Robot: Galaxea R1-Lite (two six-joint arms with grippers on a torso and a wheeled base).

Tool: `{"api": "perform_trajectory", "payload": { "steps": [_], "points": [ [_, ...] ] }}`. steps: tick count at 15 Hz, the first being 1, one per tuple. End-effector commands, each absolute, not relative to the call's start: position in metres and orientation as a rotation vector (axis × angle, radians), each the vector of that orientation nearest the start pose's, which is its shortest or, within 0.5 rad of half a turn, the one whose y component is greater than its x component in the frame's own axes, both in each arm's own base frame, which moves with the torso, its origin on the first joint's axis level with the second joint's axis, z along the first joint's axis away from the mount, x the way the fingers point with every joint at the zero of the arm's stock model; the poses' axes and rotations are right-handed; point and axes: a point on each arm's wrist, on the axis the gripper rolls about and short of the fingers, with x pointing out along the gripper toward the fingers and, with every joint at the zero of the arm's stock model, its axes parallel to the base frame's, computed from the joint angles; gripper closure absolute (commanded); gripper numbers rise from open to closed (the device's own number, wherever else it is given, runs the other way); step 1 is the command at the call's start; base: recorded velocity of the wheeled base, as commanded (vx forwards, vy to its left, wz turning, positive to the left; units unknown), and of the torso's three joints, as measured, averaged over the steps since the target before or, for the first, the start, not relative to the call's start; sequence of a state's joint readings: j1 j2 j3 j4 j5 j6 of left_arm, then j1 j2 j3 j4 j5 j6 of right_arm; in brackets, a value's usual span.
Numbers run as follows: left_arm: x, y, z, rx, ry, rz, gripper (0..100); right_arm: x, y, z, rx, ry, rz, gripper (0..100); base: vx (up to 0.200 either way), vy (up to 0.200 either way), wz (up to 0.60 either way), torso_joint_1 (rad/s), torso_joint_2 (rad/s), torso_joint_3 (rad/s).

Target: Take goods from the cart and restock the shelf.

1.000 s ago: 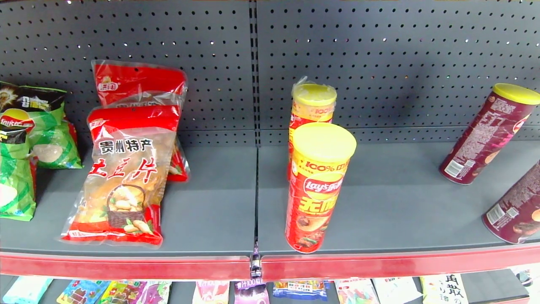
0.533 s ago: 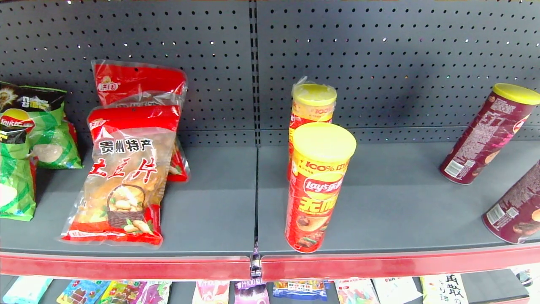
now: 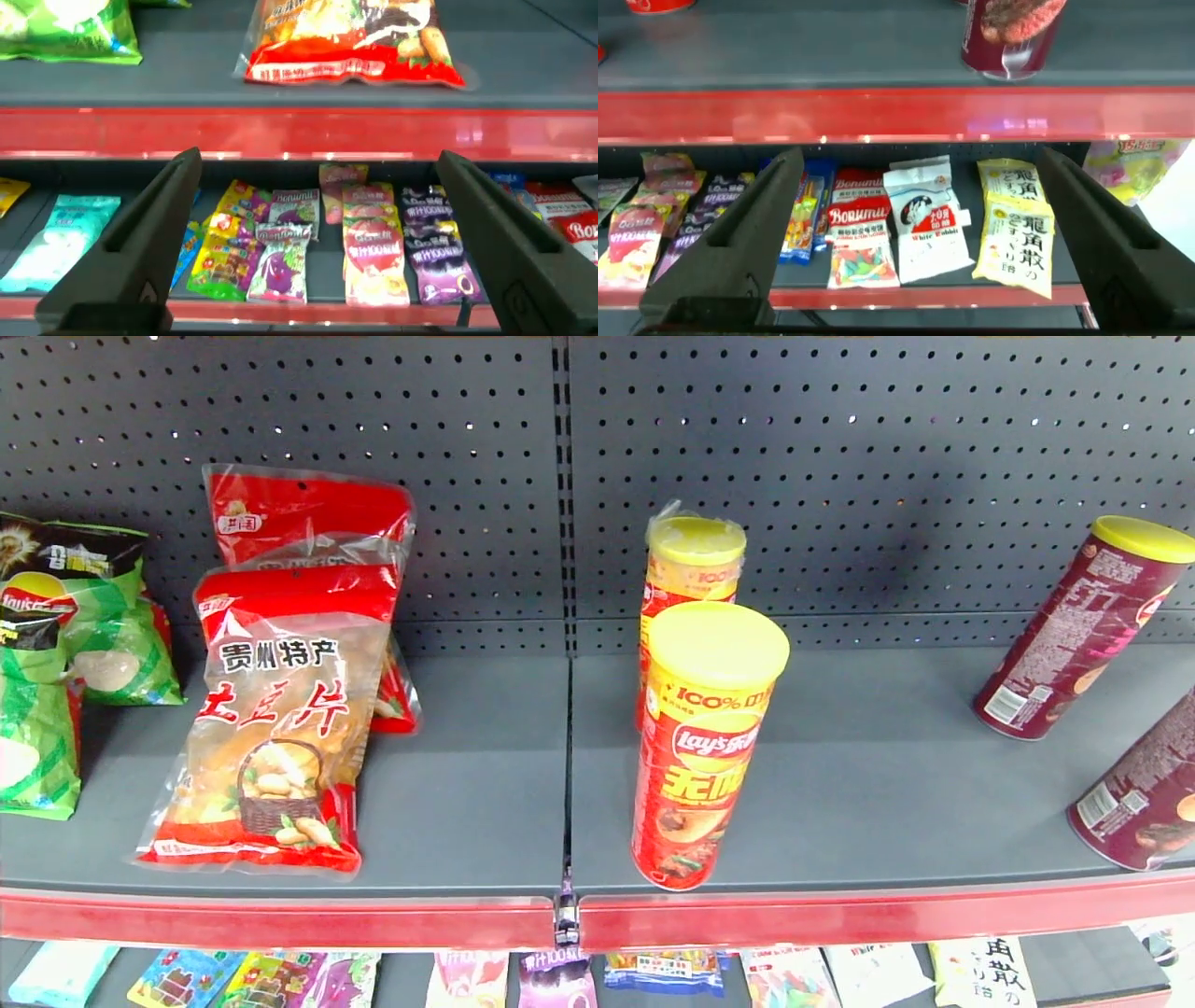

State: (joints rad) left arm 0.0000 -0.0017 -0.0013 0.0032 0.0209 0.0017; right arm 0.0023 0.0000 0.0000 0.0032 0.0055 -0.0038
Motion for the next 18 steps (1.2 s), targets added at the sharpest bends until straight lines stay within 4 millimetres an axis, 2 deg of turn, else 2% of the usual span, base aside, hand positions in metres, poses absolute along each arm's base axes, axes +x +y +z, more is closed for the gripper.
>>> {"api": "perform_trajectory", "payload": {
  "steps": [1,5,18],
  "points": [
    [-0.0229,0.0005,0.0756,0.002,0.002,0.021,0,-0.0227,0.0000,0.0752,-0.005,0.005,0.008,0,0.000,0.000,0.00,0.000,0.00,0.000],
    [-0.0229,0.0005,0.0756,0.002,0.002,0.021,0,-0.0227,0.0001,0.0752,-0.005,0.005,0.009,0,0.000,0.000,0.00,0.000,0.00,0.000],
    [-0.0229,0.0004,0.0756,0.003,0.002,0.020,0,-0.0227,0.0002,0.0752,-0.002,0.005,0.017,0,0.000,-0.200,0.00,0.008,0.00,0.002]
  ]
}}
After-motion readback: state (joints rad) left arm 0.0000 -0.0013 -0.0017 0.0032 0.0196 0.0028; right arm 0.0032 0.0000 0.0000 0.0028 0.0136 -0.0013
